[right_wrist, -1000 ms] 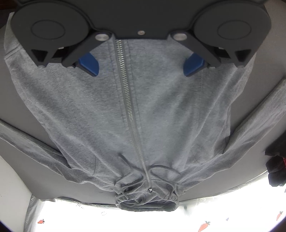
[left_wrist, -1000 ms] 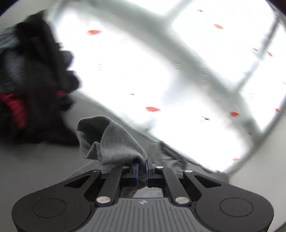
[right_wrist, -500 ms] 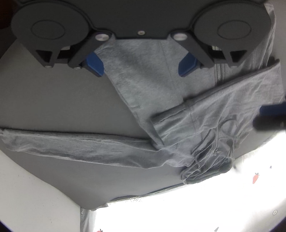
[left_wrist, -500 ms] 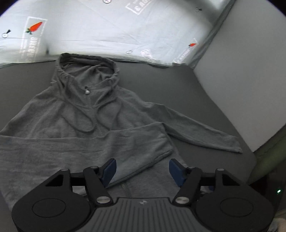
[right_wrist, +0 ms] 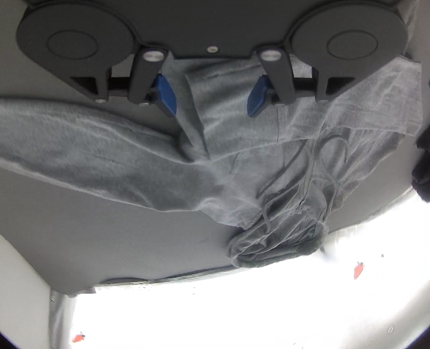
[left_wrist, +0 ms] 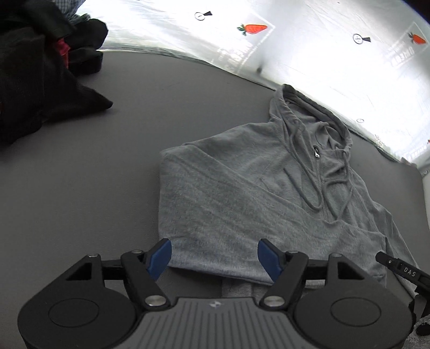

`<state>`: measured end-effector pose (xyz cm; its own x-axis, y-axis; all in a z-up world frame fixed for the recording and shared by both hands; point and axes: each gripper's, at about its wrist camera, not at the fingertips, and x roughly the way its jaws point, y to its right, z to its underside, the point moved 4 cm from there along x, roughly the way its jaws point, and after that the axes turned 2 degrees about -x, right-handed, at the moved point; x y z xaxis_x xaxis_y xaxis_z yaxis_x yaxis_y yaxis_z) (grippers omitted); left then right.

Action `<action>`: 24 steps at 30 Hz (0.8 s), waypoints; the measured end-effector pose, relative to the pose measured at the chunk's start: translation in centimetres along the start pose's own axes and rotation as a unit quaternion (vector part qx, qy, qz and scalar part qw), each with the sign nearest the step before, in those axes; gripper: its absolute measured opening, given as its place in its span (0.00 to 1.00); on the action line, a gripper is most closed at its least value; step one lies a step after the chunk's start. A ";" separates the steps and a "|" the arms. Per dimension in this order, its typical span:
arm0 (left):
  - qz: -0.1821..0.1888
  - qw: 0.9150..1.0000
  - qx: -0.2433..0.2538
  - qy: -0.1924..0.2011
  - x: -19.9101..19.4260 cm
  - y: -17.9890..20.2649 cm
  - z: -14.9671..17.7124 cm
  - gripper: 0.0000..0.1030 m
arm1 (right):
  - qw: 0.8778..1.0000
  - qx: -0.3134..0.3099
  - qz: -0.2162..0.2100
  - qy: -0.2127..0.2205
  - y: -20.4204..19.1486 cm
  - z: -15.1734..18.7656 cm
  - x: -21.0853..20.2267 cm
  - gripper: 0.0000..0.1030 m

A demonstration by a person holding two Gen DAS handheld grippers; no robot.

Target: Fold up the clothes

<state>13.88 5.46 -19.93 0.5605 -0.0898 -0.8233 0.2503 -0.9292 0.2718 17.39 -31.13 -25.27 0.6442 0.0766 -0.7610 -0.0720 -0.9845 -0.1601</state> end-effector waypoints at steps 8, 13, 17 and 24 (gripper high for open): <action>-0.048 0.997 0.025 0.050 0.4 1.0 -3.7 0.70 | 0.990 -0.133 -0.048 0.009 -3.0 -3.1 0.3 0.05; -0.061 0.993 0.053 0.091 0.3 2.7 -7.4 0.70 | 0.977 -0.167 -0.037 0.131 -2.3 -9.7 -5.5 0.05; -0.054 0.991 0.072 0.098 1.2 4.4 -9.5 0.72 | 0.973 -0.117 0.021 0.200 1.9 -15.1 -9.2 0.05; -0.066 0.987 0.138 0.055 6.4 7.6 -8.7 0.76 | 0.978 -0.048 0.163 0.125 12.0 -14.0 -7.0 0.05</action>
<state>26.20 0.94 -18.80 0.6229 0.0629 -0.7798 0.1108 -0.9938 0.0083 22.66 -45.73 -13.06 0.7665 -0.2722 -0.5818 -0.2400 -0.9615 0.1337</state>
